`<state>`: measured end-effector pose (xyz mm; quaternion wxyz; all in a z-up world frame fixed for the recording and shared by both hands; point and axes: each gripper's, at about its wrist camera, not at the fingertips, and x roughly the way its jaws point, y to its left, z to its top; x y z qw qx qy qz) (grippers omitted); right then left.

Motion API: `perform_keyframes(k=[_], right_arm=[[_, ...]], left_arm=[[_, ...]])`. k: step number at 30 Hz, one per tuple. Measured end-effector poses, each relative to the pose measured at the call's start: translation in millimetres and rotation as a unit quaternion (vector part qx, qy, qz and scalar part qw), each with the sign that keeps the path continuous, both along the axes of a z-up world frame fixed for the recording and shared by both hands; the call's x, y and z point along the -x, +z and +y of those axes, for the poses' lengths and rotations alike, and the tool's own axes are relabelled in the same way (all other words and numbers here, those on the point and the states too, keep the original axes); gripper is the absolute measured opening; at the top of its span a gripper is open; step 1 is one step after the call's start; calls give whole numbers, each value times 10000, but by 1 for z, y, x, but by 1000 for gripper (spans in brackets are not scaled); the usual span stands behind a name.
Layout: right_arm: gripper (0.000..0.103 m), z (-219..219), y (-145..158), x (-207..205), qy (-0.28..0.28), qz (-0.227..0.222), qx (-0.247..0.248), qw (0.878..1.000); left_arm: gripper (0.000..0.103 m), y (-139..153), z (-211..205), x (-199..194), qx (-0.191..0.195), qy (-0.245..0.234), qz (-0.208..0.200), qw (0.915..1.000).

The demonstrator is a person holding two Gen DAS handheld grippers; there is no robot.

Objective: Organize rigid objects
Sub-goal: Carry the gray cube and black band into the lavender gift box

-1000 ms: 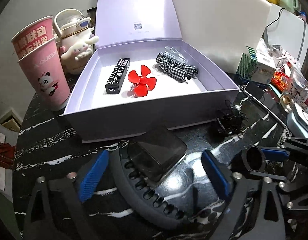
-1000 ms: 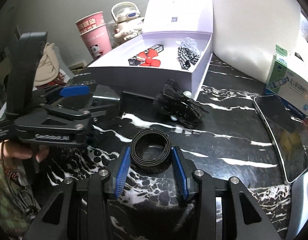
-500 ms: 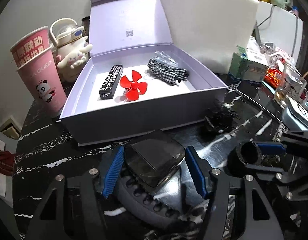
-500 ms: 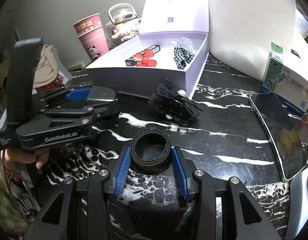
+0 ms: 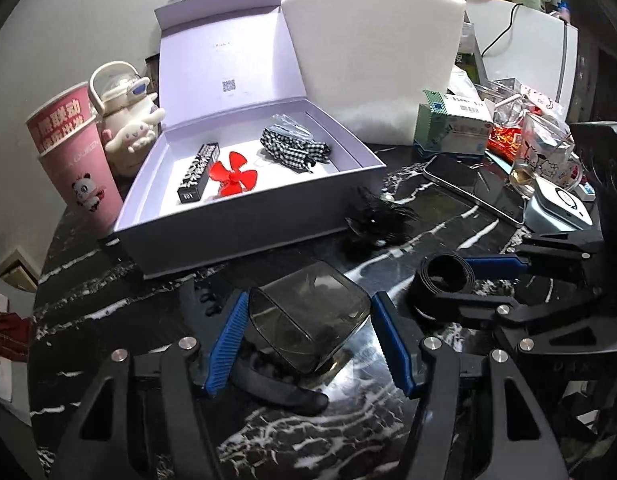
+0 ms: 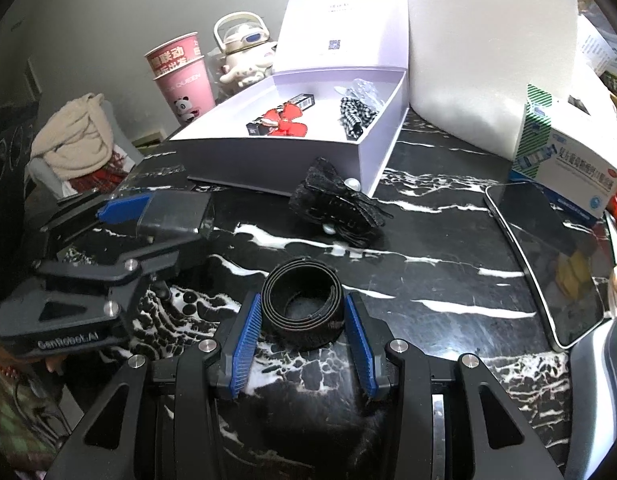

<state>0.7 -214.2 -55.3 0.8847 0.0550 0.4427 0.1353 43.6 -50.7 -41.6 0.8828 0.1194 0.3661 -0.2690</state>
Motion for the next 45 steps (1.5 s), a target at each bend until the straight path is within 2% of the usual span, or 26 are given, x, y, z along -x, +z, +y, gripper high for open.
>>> perform_keyframes(k=[8, 13, 16, 21, 40, 45], right_arm=[[42, 0, 7, 2, -1, -38, -25, 10000], [42, 3, 14, 3, 45, -106, 90, 9999], [42, 3, 21, 2, 108, -135, 60, 9998], [42, 4, 32, -7, 142, -157, 52, 9998], [42, -7, 72, -53, 200, -339, 22, 9992], [42, -9, 83, -65, 222, -435, 171, 9987]], left_arm=[[62, 3, 3, 0, 65, 45, 134, 9999], [62, 7, 6, -8, 160, 64, 387, 9991], [62, 13, 6, -10, 173, 53, 363, 9992], [62, 27, 7, -19, 405, -48, 551, 9976], [62, 88, 8, -71, 657, 26, 229, 9976], [62, 100, 2, -82, 584, -57, 124, 9982]])
